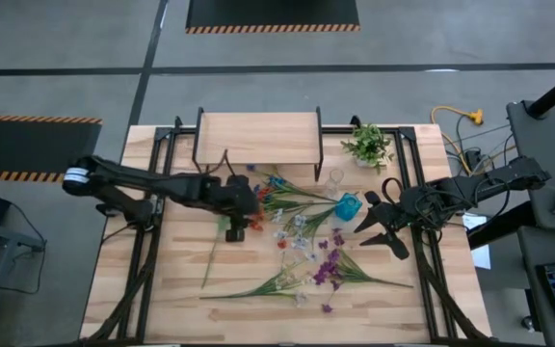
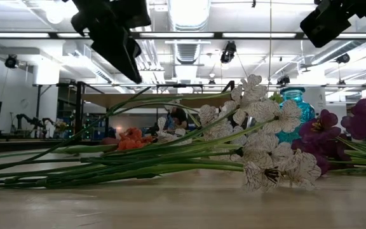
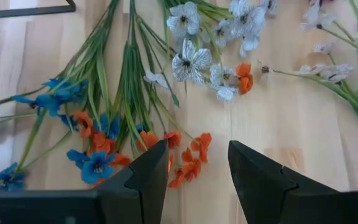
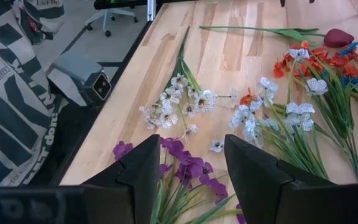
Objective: Pick and place flowers into a vace then onto a shelf
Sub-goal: Put the purple flowers into the blue flower vase
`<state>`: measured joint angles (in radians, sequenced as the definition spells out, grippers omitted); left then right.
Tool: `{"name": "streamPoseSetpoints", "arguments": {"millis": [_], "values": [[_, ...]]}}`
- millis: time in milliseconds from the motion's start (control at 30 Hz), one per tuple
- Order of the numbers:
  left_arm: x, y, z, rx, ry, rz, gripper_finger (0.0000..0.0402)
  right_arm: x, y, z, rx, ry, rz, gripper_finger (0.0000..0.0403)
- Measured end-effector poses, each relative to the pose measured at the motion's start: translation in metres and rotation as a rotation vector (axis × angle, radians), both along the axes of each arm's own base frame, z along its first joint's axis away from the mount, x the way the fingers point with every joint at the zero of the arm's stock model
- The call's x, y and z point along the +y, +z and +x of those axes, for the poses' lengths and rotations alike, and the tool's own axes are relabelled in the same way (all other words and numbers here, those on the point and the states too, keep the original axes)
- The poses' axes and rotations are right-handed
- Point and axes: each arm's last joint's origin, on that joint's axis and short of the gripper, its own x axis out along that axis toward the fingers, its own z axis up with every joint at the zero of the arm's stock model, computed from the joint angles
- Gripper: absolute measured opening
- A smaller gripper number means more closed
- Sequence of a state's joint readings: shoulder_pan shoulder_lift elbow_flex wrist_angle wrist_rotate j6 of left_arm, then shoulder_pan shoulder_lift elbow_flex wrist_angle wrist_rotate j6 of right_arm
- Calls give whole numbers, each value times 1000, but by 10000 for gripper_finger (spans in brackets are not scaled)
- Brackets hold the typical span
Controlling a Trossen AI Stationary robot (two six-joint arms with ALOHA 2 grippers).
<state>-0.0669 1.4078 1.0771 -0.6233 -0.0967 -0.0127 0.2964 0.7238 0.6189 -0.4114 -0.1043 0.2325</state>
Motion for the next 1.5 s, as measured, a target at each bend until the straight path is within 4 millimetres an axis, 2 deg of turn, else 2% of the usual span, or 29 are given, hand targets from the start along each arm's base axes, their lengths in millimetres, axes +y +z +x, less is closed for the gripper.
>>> {"name": "streamPoseSetpoints", "arguments": {"millis": [200,300,467,733,967,1500], "values": [[0,1,3,18,-11,9,153,10,-10,8,58,25,-39,170],[0,3,-3,2,-2,2,153,23,-20,15,166,35,-42,166],[1,13,-11,-40,19,-16,153,47,-19,20,308,11,-30,157],[1,17,-11,-73,18,-18,153,81,-35,18,613,-108,-11,151],[1,17,-10,-85,16,-18,153,92,-53,19,742,-200,-19,151],[1,17,-10,-84,4,-8,153,109,-101,35,902,-222,-115,151]]}}
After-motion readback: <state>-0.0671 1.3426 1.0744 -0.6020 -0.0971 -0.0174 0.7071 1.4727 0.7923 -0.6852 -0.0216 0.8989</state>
